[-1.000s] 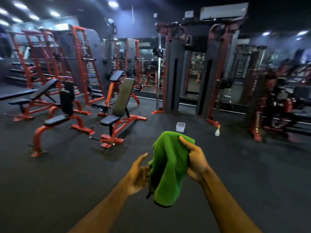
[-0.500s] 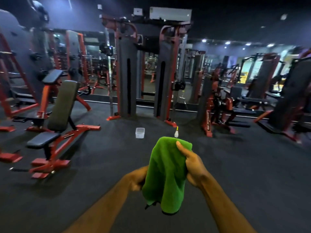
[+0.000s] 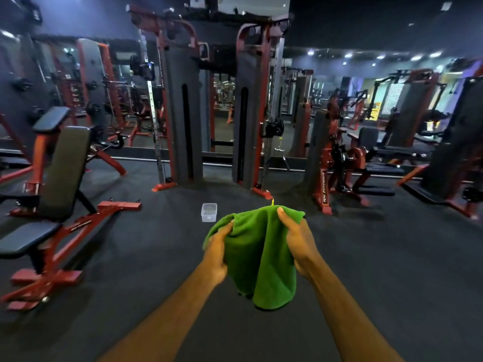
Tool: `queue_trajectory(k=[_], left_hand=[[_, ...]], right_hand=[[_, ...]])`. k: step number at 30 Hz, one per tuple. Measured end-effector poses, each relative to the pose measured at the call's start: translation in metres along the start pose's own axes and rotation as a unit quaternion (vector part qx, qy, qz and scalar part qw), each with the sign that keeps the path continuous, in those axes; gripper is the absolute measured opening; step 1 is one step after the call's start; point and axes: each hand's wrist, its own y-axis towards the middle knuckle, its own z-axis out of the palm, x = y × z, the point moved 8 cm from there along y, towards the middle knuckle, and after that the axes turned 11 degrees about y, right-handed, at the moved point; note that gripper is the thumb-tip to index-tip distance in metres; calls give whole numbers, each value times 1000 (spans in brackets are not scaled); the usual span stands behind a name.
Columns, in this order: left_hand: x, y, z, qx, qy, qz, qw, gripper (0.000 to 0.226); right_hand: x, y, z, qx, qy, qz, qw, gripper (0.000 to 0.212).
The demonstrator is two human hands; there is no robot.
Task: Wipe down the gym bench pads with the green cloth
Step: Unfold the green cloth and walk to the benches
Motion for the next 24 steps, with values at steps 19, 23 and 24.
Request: queue_trajectory(k=[19, 23, 24], left_hand=[[-227, 231, -272, -391, 289, 288, 825, 29], [-277, 263, -344, -436, 313, 327, 778, 10], [-291, 270, -357, -446, 309, 340, 768, 18]], right_hand=[[-77, 344, 237, 18, -250, -155, 956, 34], [-100, 380, 323, 43, -123, -134, 982, 7], [-105, 391, 347, 60, -101, -119, 986, 9]])
